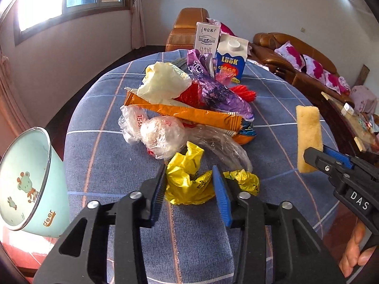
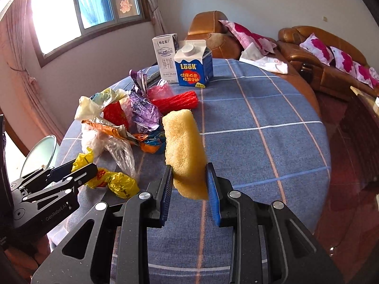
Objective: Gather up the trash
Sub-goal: 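Grasp the yellow wrapper with the left tool while the right tool grasps the yellow sponge, then move both tools over the blue bin and release the wrapper and sponge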
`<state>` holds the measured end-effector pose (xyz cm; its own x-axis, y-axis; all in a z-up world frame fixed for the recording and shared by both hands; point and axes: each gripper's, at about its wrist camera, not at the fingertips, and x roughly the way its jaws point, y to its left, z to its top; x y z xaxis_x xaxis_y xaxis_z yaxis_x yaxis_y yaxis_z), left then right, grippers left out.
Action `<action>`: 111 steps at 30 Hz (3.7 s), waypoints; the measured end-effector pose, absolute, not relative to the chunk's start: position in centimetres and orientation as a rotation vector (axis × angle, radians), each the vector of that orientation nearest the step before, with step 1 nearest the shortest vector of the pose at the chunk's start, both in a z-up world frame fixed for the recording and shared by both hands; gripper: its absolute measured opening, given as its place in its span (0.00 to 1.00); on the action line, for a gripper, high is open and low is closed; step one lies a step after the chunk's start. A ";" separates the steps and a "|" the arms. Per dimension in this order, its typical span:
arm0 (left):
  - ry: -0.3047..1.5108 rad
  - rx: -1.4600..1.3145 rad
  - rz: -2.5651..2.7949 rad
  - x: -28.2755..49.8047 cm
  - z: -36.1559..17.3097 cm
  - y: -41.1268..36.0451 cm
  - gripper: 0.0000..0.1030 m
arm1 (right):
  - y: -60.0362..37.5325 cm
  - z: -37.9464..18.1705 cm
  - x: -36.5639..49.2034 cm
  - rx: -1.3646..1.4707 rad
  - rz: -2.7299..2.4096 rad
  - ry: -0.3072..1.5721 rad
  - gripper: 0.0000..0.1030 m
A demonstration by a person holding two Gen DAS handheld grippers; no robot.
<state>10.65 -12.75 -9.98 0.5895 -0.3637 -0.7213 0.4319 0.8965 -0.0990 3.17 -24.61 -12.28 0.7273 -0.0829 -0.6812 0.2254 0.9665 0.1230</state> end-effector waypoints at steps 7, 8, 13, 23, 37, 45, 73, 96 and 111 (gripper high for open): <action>0.780 0.099 -0.472 9.0 -8.1 -11.2 0.36 | -23.4 -11.0 2.8 0.186 -0.173 0.702 0.28; 0.777 0.099 -0.472 8.8 -8.0 -11.0 0.36 | -23.1 -10.9 2.8 0.183 -0.171 0.701 0.28; 0.752 0.114 -0.432 7.8 -6.9 -8.9 0.36 | -21.3 -10.6 2.9 0.163 -0.141 0.702 0.28; 0.724 0.094 -0.345 7.4 -5.8 -4.6 0.36 | -17.4 -10.2 3.6 0.124 -0.065 0.708 0.28; 0.692 0.054 -0.223 7.6 -4.4 1.2 0.36 | -12.6 -9.9 5.9 0.081 0.028 0.711 0.28; 0.674 0.028 -0.147 7.9 -3.8 4.8 0.36 | -9.7 -9.4 7.0 0.048 0.085 0.706 0.28; 0.664 -0.074 0.139 9.9 -4.8 16.3 0.36 | 2.9 -9.5 13.2 -0.082 0.299 0.732 0.28; 0.798 -0.066 0.185 13.1 -9.4 18.0 0.37 | 8.3 -14.4 18.3 -0.121 0.369 0.858 0.28; 0.824 -0.065 0.188 13.8 -10.1 18.4 0.50 | 8.6 -15.1 19.9 -0.082 0.404 0.894 0.47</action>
